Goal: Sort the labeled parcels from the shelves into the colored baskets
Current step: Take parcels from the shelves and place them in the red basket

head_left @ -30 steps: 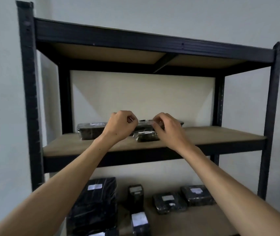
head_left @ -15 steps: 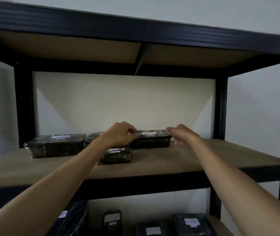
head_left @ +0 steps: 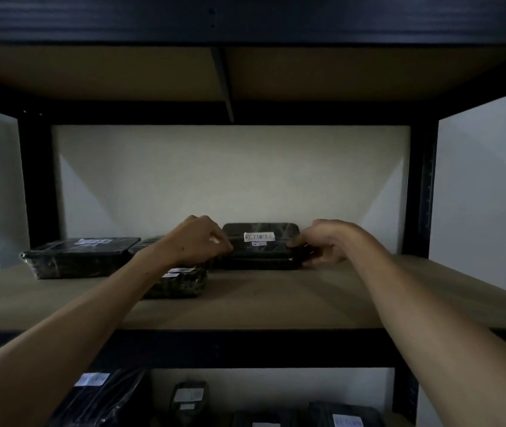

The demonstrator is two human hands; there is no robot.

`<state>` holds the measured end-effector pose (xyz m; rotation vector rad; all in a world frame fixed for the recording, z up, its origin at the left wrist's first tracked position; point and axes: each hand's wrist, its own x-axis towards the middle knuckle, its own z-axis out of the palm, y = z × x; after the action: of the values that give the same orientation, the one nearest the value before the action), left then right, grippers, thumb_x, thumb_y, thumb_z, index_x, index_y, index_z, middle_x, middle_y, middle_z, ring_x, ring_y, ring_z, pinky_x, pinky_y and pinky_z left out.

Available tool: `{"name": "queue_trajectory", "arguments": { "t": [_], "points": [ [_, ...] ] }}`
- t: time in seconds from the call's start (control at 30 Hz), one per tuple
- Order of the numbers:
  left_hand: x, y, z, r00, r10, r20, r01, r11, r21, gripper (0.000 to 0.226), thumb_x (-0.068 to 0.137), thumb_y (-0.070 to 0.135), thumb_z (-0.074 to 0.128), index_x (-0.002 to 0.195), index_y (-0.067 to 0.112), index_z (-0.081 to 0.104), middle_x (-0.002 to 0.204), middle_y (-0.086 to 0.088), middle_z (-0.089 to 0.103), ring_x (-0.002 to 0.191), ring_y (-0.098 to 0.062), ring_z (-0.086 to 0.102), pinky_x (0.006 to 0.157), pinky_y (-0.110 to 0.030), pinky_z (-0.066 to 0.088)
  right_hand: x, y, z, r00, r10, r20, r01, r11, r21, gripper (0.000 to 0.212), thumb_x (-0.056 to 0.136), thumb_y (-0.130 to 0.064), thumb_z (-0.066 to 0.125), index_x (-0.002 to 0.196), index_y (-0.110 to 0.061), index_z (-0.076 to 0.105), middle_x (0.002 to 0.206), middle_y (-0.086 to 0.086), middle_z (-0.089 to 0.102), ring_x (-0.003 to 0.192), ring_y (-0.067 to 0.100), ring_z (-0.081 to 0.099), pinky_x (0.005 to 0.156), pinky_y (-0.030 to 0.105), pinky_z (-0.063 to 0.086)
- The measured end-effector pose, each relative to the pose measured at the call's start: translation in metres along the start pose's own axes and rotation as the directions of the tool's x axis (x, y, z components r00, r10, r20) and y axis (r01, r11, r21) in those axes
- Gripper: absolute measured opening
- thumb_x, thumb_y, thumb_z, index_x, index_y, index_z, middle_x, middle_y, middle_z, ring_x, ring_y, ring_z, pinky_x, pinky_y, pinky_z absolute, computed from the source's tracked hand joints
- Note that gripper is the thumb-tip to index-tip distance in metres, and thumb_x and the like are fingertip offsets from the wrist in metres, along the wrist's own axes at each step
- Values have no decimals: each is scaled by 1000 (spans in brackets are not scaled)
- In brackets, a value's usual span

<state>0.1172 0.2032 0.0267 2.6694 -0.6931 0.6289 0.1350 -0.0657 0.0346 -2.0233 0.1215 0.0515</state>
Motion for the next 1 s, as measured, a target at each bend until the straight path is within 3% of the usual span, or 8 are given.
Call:
{"name": "queue_trajectory", "arguments": {
  "t": [0.13,0.27,0.37,0.5,0.63,0.8,0.93,1.0],
  "points": [
    [0,5,-2,998,-33,-54,31,999,-37,15,85,38,74,79,26,82,80,12,77,81,0,67,80,-21,49,-2,5,-11,997,-14,80,7,996,90,28,84,5,75,109,4,63,108,23,73,100,36,72,92,50,58],
    [4,11,0,983,-63,-173,51,996,-70,21,79,40,81,79,19,76,76,9,72,76,-5,66,67,-18,44,-2,12,-14,988,-31,148,23,998,51,40,81,4,78,119,3,65,110,20,75,103,33,72,98,47,56],
    [14,10,6,966,-159,-203,152,987,-48,59,67,58,83,102,15,65,99,0,66,96,-19,60,74,-29,46,-8,15,-14,975,-85,204,67,994,92,31,86,8,71,115,-1,65,117,20,72,108,32,70,92,42,58],
    [22,14,13,964,-256,-80,251,966,-66,110,54,72,83,136,8,44,124,-9,59,116,-27,55,91,-38,49,-14,16,-11,969,-123,216,97,988,124,28,86,12,68,108,-6,65,118,19,72,102,31,72,90,42,59],
    [23,16,17,972,-224,-67,215,969,-118,89,52,66,87,119,15,55,108,-1,66,97,-20,61,81,-36,55,-16,16,-8,974,-124,191,104,988,110,31,85,12,68,112,-4,66,117,18,72,105,32,71,97,45,57],
    [20,16,15,977,-190,-91,172,968,-181,77,60,46,92,122,15,58,107,0,65,92,-17,59,71,-24,46,-23,9,9,988,-133,82,133,991,11,55,73,-37,89,117,-12,68,109,7,76,101,23,72,88,36,60],
    [18,16,15,975,-197,-102,172,962,-210,79,59,44,94,125,15,60,103,1,63,91,-18,60,75,-25,48,-10,11,19,977,-207,-42,195,960,-200,117,22,-79,88,122,-22,64,111,-2,74,99,19,71,92,38,58],
    [16,14,16,975,-200,-100,174,959,-223,80,58,44,94,125,17,60,107,-2,67,92,-19,62,77,-27,49,-6,14,17,967,-245,-65,221,942,-254,119,16,-78,87,120,-23,66,111,-3,73,100,18,70,94,38,57]
  ]
}}
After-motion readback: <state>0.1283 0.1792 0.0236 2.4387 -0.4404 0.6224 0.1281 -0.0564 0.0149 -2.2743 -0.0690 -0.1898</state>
